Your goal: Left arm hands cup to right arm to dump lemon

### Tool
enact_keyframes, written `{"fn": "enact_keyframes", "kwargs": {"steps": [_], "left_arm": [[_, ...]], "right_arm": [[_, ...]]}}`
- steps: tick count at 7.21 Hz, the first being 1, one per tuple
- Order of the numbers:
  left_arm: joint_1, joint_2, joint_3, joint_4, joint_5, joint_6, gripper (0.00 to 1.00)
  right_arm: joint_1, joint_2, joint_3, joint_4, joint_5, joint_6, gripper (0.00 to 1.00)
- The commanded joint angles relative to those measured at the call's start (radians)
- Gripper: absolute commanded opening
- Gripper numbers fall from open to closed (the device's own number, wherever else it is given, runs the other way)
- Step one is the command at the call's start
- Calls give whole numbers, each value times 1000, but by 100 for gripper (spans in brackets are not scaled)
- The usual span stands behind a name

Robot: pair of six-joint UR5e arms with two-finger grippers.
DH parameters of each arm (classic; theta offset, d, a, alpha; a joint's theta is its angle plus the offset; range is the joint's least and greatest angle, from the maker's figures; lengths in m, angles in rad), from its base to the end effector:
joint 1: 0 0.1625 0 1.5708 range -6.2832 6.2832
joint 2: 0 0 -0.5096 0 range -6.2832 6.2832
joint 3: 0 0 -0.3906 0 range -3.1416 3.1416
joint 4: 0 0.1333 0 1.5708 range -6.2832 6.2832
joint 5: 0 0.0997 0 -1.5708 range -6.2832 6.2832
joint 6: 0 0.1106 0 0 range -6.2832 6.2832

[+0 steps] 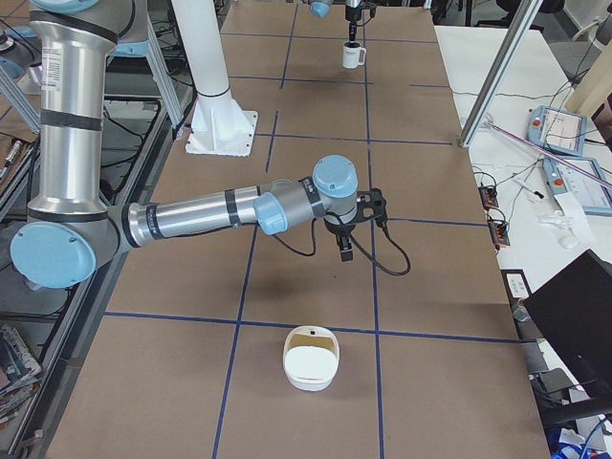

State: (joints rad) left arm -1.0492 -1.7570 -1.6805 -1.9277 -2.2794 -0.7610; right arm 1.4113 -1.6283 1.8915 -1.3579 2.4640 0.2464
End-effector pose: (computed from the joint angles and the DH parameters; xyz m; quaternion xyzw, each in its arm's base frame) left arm 0.2449 -0.5492 0.5555 0.0444 0.4432 0.0044 0.8953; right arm -0.0278 -0.4698 0.5856 0.1237 -0.4540 -0.0637 0.8801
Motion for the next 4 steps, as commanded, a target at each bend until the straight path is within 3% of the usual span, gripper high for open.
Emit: {"fn": "enact_keyframes", "kwargs": {"steps": [1, 2, 3, 4], "left_arm": [[114, -257, -71, 234, 9, -232, 0], [153, -356, -70, 295, 17, -339, 0], [194, -431, -62, 309, 17, -442, 0], [240, -526, -36, 347, 23, -537, 0]], "right_arm": [[-40, 161, 9, 2, -25, 87, 100], [-92, 218, 33, 11, -96, 159, 100], [-173, 238, 56, 111, -222, 304, 100], [-295, 238, 58, 296, -417, 447, 100]]}}
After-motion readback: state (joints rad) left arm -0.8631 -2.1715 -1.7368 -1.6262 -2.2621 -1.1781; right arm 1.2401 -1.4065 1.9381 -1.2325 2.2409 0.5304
